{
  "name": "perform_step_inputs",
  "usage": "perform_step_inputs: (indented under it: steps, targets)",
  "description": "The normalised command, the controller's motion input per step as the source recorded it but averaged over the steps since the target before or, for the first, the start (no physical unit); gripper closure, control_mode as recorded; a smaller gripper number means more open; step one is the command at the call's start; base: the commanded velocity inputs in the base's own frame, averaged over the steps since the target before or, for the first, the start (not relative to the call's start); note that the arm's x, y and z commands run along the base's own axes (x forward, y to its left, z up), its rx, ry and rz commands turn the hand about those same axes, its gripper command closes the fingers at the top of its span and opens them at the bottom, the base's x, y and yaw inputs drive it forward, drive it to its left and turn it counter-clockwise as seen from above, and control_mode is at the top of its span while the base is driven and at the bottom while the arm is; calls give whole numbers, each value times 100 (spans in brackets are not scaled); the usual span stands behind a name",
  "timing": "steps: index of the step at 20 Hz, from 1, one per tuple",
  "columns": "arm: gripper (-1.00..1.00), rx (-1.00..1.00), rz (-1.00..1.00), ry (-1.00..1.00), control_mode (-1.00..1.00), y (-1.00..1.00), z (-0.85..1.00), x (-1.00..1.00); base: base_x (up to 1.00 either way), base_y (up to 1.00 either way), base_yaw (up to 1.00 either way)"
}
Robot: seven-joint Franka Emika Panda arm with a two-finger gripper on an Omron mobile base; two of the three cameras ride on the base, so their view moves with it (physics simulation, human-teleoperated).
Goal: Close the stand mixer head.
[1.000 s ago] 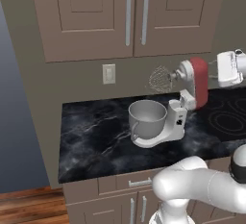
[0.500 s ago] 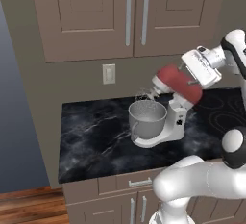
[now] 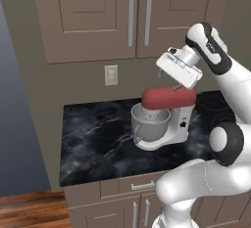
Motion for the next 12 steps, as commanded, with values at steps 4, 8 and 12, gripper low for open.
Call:
perform_step_inputs:
  steps: [4, 8, 12]
  targets:
    - [-100, -19, -7, -27, -100, 14, 0, -64, 0, 0, 0]
    - [-100, -8, -5, -19, -100, 4, -1, -49, 0, 0, 0]
    - [-100, 0, 0, 0, -100, 0, 0, 0, 0, 0, 0]
